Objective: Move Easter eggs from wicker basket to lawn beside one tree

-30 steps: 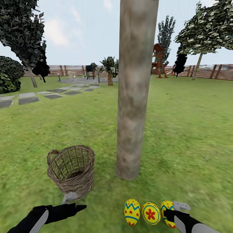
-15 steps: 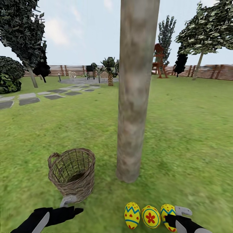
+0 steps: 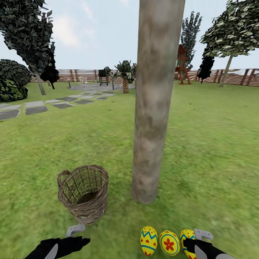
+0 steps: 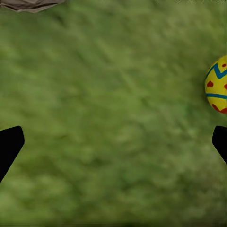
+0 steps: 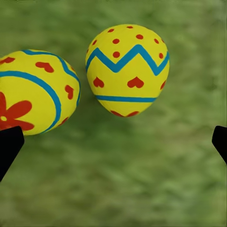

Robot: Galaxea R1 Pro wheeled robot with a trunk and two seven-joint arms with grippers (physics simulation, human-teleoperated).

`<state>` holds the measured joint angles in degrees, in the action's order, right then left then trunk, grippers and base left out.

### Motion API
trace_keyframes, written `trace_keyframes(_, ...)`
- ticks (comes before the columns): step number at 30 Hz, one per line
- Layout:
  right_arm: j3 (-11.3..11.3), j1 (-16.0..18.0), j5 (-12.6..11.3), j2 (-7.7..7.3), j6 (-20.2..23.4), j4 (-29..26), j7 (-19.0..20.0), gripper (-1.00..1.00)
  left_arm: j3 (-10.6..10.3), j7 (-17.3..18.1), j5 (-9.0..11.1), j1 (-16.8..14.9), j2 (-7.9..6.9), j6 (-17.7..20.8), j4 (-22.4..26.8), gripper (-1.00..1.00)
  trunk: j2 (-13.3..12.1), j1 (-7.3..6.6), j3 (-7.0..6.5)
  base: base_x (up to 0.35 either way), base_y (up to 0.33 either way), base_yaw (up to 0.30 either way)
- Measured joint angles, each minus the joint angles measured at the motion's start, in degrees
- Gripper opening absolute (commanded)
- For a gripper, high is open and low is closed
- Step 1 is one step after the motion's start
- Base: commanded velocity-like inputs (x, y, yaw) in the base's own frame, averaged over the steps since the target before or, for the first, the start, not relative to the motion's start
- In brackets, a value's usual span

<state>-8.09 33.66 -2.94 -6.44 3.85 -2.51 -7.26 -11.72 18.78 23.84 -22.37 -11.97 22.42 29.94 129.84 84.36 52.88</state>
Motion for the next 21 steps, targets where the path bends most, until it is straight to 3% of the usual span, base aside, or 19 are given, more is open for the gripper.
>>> trace_keyframes(21,-0.1,0.0,-0.2,-0.03,-0.1,0.7,0.0,1.00,0.0,-0.3,-0.1,0.0,0.24,-0.8,-1.5,1.00,-8.4,-4.61,-1.86,0.000,0.000,0.012)
